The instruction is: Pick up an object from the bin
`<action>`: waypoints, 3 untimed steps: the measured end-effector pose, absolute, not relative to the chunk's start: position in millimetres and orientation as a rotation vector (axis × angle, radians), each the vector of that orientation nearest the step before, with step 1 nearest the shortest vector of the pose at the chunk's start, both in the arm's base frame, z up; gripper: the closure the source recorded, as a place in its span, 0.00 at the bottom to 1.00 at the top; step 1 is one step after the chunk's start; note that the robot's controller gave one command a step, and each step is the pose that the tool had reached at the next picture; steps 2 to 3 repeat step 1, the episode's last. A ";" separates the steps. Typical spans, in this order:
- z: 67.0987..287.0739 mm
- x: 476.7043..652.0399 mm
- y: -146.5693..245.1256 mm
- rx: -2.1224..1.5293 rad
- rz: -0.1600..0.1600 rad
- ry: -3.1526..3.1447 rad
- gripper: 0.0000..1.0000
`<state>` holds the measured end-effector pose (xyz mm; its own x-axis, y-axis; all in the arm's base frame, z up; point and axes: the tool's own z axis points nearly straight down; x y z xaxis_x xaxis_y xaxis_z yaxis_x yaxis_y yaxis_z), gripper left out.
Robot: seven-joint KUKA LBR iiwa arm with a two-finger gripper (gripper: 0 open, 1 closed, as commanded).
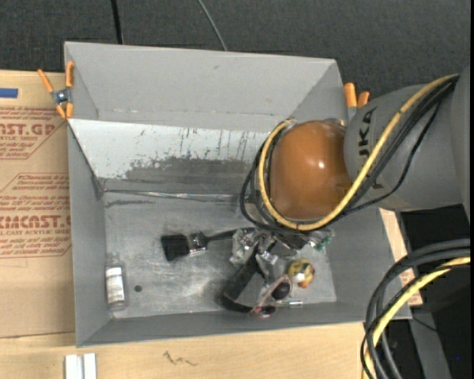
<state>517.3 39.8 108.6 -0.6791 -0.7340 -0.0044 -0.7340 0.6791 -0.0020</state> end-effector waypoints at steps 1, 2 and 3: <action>117.8 515.8 39.7 -1.258 0.002 2.878 1.00; 117.8 515.8 39.7 -1.258 0.002 2.878 1.00; 117.8 515.8 39.7 -1.258 0.002 2.878 1.00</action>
Offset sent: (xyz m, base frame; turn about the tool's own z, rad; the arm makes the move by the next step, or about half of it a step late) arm 0.0000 0.0001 0.0270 0.0000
